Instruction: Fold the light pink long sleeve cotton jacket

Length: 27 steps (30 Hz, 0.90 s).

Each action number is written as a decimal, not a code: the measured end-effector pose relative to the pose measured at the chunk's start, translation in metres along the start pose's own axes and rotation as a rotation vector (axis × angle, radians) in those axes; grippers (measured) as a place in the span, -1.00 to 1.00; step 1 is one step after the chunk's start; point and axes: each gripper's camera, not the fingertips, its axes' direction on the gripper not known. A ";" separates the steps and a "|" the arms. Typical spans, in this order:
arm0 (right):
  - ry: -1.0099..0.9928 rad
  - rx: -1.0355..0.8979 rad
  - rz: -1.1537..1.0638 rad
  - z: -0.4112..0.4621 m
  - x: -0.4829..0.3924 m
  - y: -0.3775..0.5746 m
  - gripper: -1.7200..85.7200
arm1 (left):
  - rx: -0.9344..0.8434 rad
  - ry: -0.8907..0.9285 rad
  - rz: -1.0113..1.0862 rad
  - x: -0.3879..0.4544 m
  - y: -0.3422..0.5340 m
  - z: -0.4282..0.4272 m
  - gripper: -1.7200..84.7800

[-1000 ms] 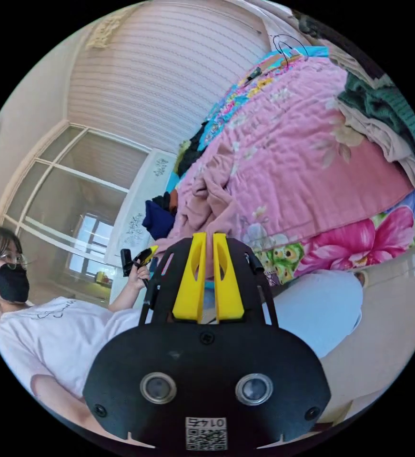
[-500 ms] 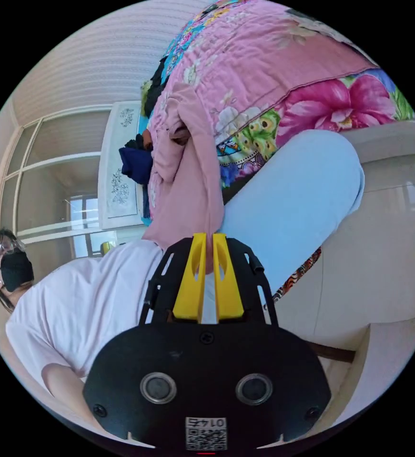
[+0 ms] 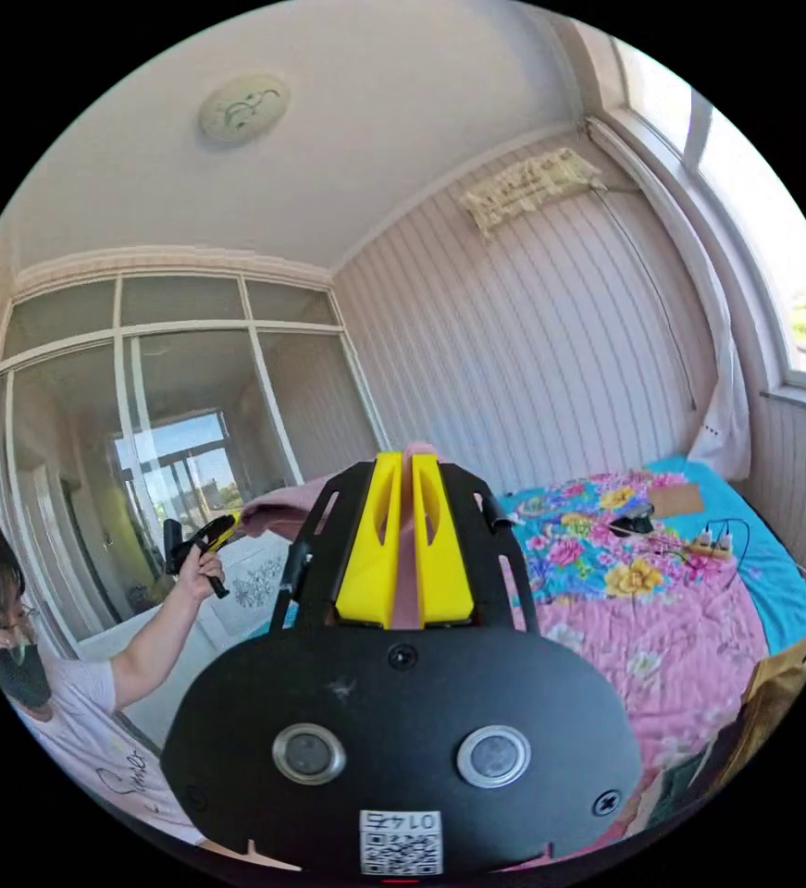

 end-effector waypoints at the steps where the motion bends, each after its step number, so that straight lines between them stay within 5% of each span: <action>1: -0.046 0.020 -0.006 -0.007 -0.006 -0.004 -0.94 | 0.019 0.005 0.021 0.012 -0.006 -0.012 -0.98; 9: -0.149 -0.227 0.321 0.001 0.073 0.117 -0.94 | -0.188 0.065 -0.074 -0.036 0.122 -0.007 -0.98; 19: 0.096 -0.747 0.959 -0.015 0.129 0.412 -0.94 | -0.983 -0.271 -0.286 -0.110 0.466 0.012 -0.98; 27: 0.113 -0.842 0.869 0.014 0.126 0.405 -0.94 | -0.993 -0.254 -0.201 -0.097 0.488 0.031 -0.98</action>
